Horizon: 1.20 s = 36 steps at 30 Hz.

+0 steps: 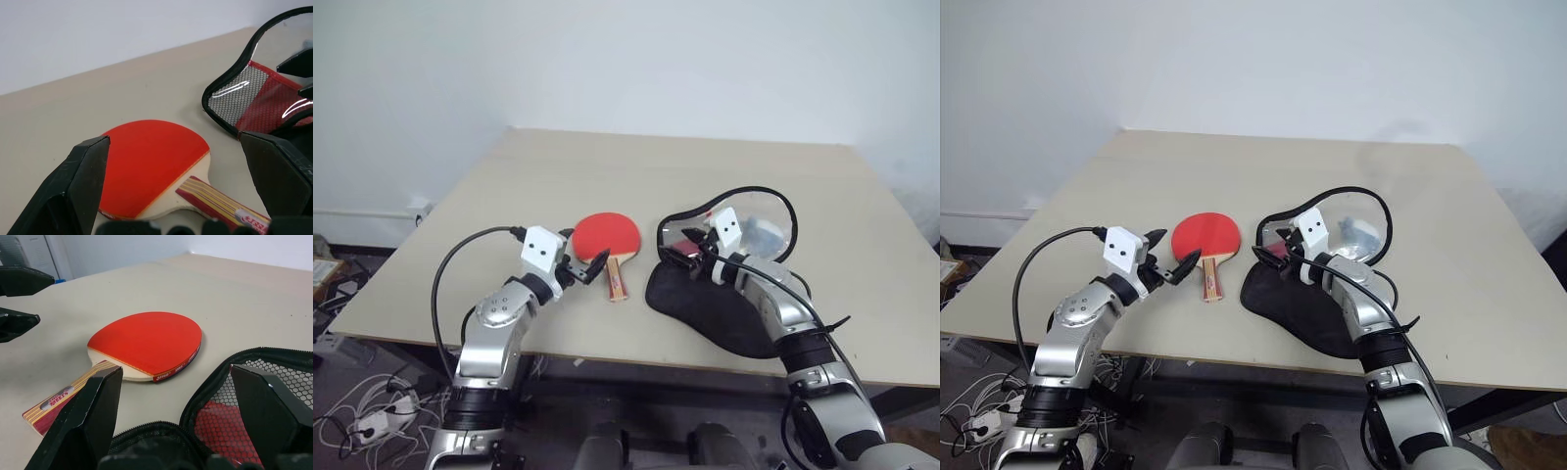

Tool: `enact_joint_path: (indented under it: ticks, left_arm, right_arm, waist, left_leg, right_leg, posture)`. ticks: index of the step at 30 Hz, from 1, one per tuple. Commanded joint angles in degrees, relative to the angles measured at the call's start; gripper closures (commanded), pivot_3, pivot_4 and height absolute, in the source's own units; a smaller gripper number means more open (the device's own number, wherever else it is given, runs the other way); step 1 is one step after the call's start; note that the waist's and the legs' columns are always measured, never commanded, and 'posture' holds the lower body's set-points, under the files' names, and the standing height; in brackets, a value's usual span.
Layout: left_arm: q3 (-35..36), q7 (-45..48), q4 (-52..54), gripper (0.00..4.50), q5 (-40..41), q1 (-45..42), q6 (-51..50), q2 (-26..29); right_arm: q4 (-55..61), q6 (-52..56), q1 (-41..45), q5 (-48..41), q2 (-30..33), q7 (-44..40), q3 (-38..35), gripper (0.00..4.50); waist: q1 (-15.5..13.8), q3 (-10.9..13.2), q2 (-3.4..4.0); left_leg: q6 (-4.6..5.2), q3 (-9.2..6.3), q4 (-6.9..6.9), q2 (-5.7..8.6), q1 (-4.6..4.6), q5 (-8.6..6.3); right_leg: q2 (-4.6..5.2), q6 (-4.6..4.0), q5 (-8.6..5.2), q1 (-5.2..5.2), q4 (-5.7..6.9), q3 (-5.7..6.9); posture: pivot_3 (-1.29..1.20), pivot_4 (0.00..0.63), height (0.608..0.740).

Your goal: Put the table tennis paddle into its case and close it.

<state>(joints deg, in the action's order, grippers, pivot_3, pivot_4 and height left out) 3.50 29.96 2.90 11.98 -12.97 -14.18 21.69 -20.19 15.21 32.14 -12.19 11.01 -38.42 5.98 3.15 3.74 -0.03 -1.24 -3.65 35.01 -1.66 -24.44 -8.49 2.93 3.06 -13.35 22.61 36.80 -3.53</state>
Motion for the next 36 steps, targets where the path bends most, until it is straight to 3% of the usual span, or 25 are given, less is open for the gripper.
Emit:
enact_joint_path:
  ticks: [1,14,21,29,36]
  left_arm:
    - [0.9,0.1,1.0,0.0,0.5,-3.2,0.5,0.8]
    - [-0.7,0.1,-1.1,0.0,-0.3,-4.3,1.8,-0.7]
    - [0.2,-3.7,2.9,0.0,0.8,-0.9,-0.2,-4.2]
    - [0.4,-13.2,8.3,0.0,-1.7,0.1,-5.8,-7.6]
    - [-4.6,-24.2,12.9,0.0,-9.2,-0.4,-19.3,-11.5]
  right_arm:
    - [0.7,-1.7,1.9,-0.2,-0.5,0.2,-1.0,0.69]
    - [1.7,-2.0,1.2,0.1,0.6,0.6,-2.1,0.69]
    - [0.1,-3.4,1.7,0.2,1.0,0.9,-3.0,0.69]
    - [-2.6,-4.2,3.3,0.5,0.9,-0.3,-2.7,0.69]
    - [-4.8,-4.9,5.0,0.8,1.1,-1.5,-2.8,0.69]
  waist:
    - [0.0,0.0,0.0]
    - [0.0,0.0,0.0]
    - [0.0,0.0,0.0]
    - [0.0,0.0,0.0]
    - [0.0,0.0,0.0]
  left_leg:
    - [0.0,0.0,0.0,0.0,0.0,0.0]
    - [0.0,0.0,-0.03,0.0,-0.02,0.0]
    - [0.0,0.0,-0.02,0.0,-0.01,0.0]
    - [0.0,0.01,-0.01,0.0,0.0,0.0]
    - [0.0,0.0,0.03,0.01,0.0,0.0]
  right_leg:
    - [0.0,-0.01,0.0,0.0,0.0,0.0]
    - [0.0,-0.01,0.01,0.04,0.0,0.0]
    - [0.0,-0.01,0.01,0.01,0.0,0.0]
    - [0.0,-0.01,0.01,-0.01,0.0,0.0]
    - [0.0,-0.01,0.01,-0.03,0.0,0.0]
  posture:
    - [0.0,0.0,0.74]
    - [0.0,0.0,0.74]
    - [0.0,0.0,0.74]
    - [0.0,0.0,0.74]
    - [0.0,0.0,0.74]
